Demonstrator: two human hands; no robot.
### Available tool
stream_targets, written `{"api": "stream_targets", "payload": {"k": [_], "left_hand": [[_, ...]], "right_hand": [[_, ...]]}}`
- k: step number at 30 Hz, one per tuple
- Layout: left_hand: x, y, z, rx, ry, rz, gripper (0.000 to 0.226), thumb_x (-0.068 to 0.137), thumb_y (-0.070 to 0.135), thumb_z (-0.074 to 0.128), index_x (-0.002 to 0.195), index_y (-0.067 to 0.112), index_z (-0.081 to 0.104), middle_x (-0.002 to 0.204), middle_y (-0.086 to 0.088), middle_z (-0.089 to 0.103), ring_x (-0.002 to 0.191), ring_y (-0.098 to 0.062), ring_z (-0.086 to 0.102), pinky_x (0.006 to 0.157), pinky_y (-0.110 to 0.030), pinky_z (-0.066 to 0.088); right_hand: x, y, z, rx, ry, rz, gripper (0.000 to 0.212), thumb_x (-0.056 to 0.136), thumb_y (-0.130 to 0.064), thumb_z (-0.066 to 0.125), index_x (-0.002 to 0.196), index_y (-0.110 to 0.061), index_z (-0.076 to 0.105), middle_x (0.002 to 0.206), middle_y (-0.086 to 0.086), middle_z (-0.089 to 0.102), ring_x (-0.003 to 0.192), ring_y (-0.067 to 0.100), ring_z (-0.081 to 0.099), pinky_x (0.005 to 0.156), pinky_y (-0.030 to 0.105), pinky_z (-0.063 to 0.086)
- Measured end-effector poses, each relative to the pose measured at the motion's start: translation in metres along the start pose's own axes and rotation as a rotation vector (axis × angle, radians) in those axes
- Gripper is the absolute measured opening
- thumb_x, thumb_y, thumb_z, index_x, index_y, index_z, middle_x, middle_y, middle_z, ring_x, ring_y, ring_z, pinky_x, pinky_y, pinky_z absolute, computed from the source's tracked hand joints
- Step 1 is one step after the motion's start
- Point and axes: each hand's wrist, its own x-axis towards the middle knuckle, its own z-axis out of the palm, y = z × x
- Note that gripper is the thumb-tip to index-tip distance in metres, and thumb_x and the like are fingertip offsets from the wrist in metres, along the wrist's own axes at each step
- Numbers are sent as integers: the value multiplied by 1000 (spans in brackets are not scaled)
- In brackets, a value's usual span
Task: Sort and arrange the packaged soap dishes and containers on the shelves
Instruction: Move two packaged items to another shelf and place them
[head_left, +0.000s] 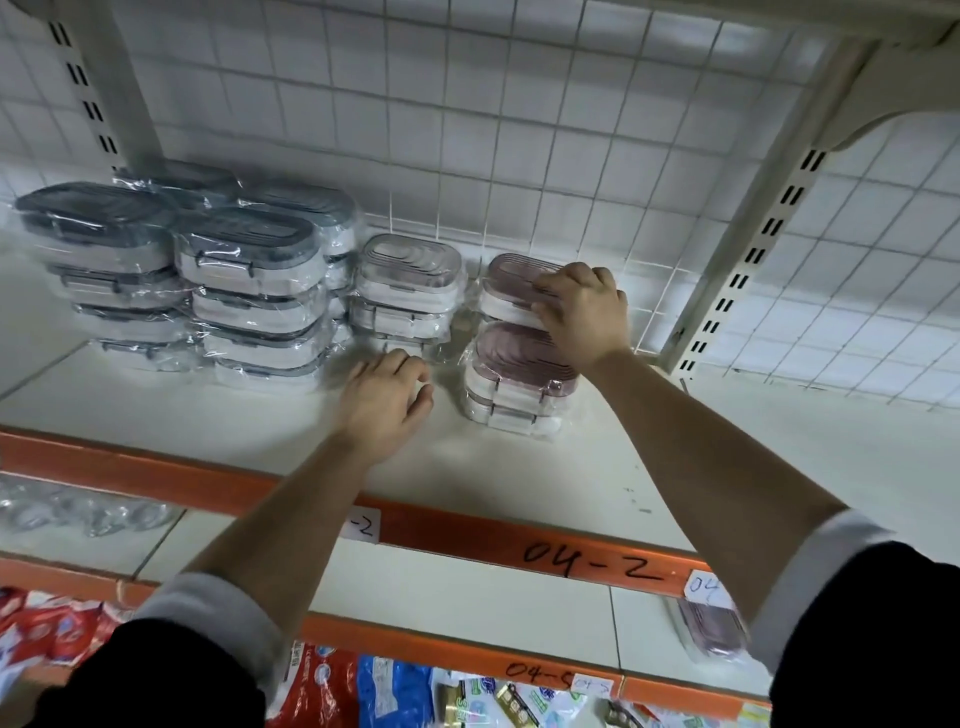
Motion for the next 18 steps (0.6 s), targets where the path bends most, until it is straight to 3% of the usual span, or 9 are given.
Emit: {"api": "stream_targets", "payload": {"k": [5,7,11,15,18], "left_hand": [[-2,3,-5,-11,33,40,46,84,41,30,92,10,64,93,-8,61,88,-30,59,82,-40,42],[-4,6,-8,-9,117,82,39,86,35,36,88,8,65,90,-9,61,85,-32,60,80,-42,44],[-6,32,-15,-13,317,157,28,89,27,46,91,7,65,92,-11,60,82,-30,54,78,-39,37],[-14,89,-11,-69,330,231,26,90,26,47,94,8,64,97,-12,60,86,-34,57,81,-41,40],[-24,137,-5,-113,324,312,25,90,25,48,94,8,65,95,-10,61,87,-32,59,83,-42,40]], "right_hand": [[-13,15,-17,103,-168,-29,44,98,-36,52,139,-21,50,139,2,53,133,28,39,108,47,35],[-30,24,-27,130,-129,-38,44,99,-32,51,139,-14,49,140,7,52,133,29,40,110,43,33],[-75,46,-51,145,-50,22,38,99,-25,52,133,-7,54,135,11,53,125,31,47,104,38,39],[-125,78,-83,115,9,116,32,98,-22,53,125,-8,59,128,9,57,119,32,48,97,33,38],[-163,104,-111,82,30,181,31,96,-19,54,125,-7,60,127,11,58,120,35,48,97,37,40]]}}
